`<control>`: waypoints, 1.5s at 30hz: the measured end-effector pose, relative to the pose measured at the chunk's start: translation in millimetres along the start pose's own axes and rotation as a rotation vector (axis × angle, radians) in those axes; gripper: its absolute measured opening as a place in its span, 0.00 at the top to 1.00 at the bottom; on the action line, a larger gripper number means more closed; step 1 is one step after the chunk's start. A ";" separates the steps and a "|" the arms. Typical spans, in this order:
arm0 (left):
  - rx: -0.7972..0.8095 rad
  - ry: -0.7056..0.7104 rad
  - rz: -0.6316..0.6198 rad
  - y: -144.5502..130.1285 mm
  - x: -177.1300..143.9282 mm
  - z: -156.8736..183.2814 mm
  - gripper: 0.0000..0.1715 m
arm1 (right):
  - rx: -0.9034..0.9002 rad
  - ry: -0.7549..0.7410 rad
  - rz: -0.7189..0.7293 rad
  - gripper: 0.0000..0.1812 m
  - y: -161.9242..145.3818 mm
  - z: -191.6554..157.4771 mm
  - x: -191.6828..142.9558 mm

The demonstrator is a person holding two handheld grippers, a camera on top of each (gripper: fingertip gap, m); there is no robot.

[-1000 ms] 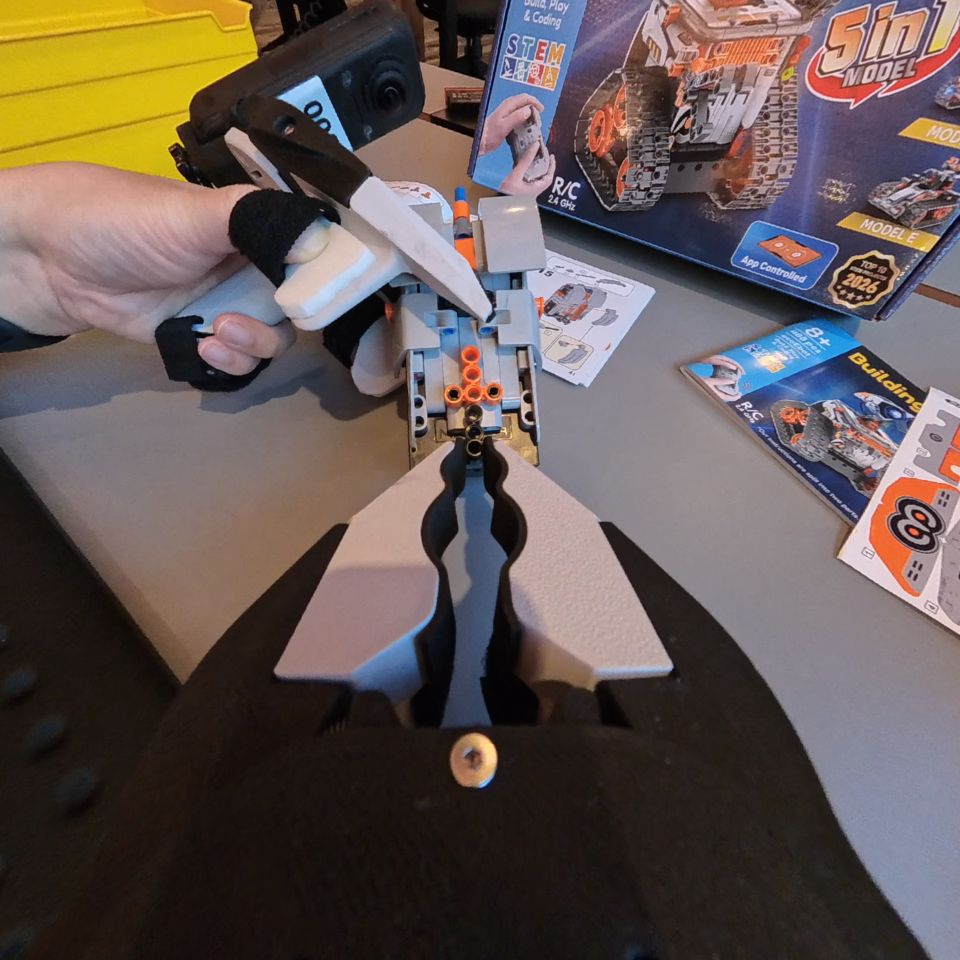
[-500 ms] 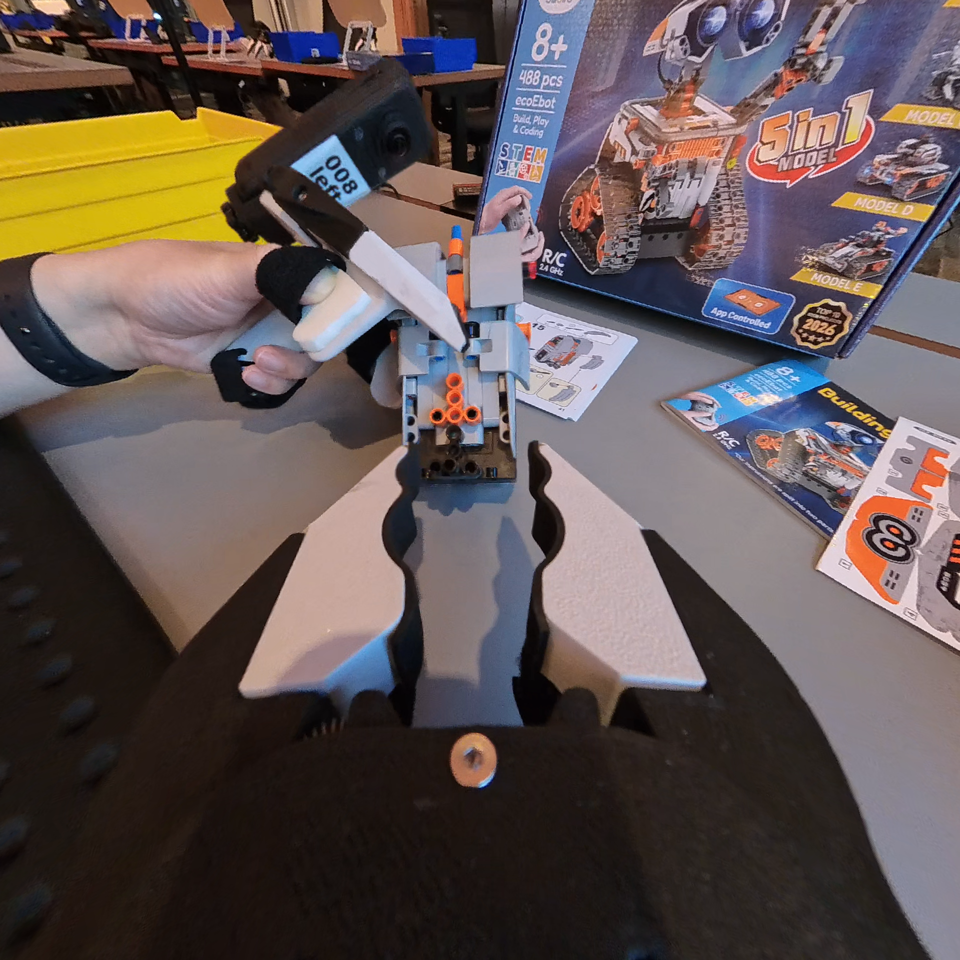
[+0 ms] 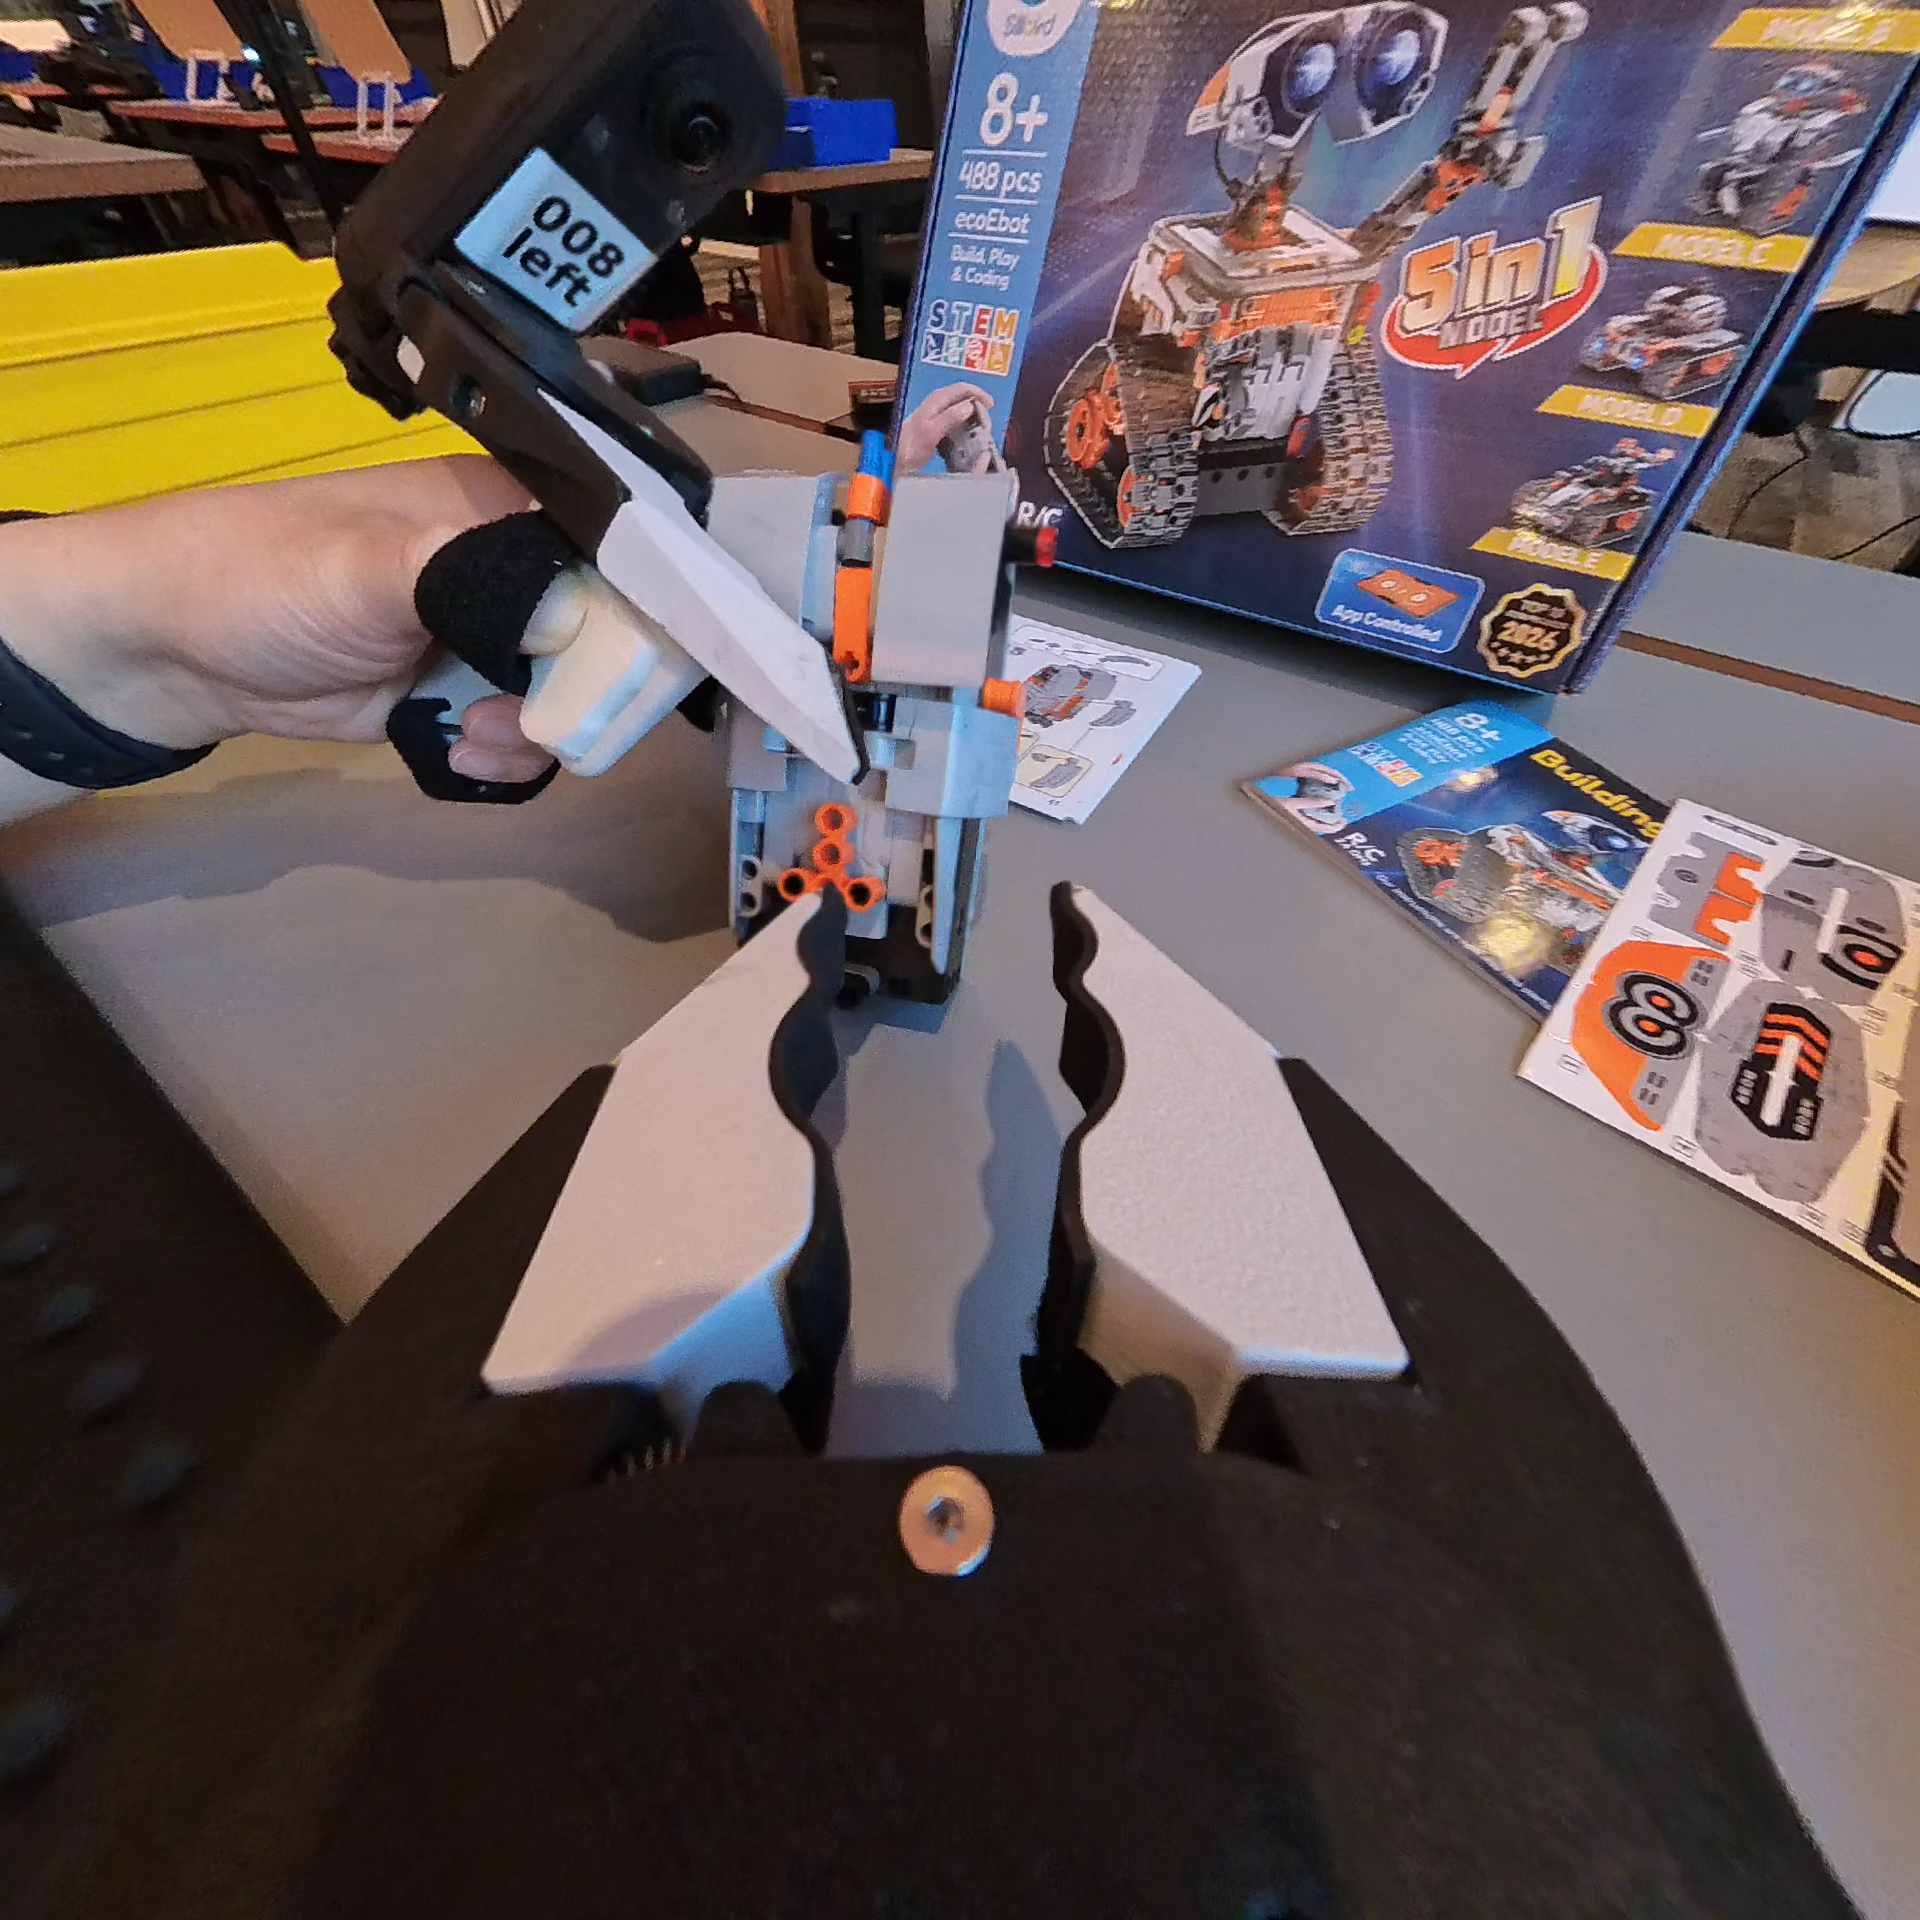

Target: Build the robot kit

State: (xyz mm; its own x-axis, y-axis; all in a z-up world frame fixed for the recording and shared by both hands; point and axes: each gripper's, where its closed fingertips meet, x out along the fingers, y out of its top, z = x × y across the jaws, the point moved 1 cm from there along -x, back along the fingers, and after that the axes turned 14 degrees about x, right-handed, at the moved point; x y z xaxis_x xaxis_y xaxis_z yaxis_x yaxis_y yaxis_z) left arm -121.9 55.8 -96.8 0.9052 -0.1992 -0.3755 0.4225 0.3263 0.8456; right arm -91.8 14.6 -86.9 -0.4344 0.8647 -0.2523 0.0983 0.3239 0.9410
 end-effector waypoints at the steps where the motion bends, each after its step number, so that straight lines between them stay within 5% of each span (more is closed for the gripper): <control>1: 0.023 0.009 -0.005 1.3 1.9 -0.7 0.58 | -0.002 -0.004 0.010 0.80 1.3 1.4 -2.0; 27: 0.429 0.138 -0.045 14.6 33.2 -4.4 0.57 | -0.013 -0.090 -0.040 0.82 -6.0 13.9 -0.7; 45: 0.451 0.134 -0.030 10.9 32.5 -0.3 0.57 | 0.081 -0.239 0.044 0.82 6.3 45.8 -14.3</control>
State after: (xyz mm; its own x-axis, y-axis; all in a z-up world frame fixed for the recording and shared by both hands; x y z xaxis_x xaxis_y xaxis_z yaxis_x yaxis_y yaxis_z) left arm -87.8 53.2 -99.8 0.9036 -0.0721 -0.4223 0.4127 -0.1181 0.9032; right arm -44.0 21.9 -87.6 -0.2052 0.9417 -0.2665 0.1885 0.3052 0.9334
